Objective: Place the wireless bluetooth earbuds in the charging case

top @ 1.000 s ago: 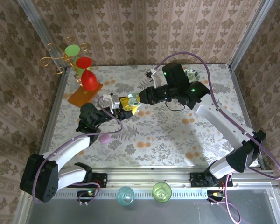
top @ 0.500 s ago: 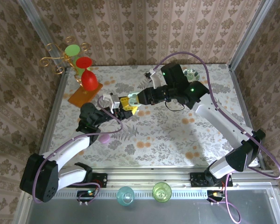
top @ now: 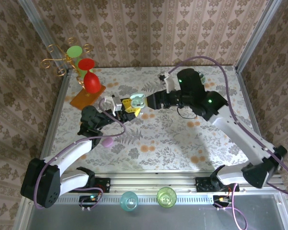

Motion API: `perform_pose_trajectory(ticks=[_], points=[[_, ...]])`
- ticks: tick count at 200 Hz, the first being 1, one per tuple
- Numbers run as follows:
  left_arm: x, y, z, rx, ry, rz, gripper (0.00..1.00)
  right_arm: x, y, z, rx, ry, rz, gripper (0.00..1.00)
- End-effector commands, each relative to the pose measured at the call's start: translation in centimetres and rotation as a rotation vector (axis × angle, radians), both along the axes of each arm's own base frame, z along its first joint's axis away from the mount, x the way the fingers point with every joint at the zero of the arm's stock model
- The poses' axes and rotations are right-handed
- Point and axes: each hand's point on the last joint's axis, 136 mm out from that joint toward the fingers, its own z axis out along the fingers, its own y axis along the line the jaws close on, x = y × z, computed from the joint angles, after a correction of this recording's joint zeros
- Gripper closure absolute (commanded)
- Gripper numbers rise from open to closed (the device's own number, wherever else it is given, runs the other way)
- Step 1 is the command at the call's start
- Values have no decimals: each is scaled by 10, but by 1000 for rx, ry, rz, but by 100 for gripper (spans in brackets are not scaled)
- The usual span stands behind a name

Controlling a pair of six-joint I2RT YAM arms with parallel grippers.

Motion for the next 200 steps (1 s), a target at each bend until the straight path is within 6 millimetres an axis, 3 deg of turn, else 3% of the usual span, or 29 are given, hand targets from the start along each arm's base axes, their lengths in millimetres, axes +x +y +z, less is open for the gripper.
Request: perform_pose_trajectory(ticks=[1, 27, 50, 119, 171, 200], points=[[-5, 10, 18, -34, -55, 10, 77, 18, -27, 8, 46, -89, -160, 40], [-7, 14, 22, -28, -66, 20, 76, 40, -50, -22, 75, -25, -305, 40], [-10, 15, 24, -24, -69, 22, 77, 55, -52, -57, -14, 27, -341, 40], [-20, 18, 35, -36, -94, 9, 77, 101, -21, -187, -490, 231, -257, 45], [-29, 19, 40, -27, -116, -3, 77, 121, 12, -250, -720, 315, -199, 57], [-33, 19, 40, -16, -120, -19, 77, 126, 24, -268, -856, 286, -178, 60]])
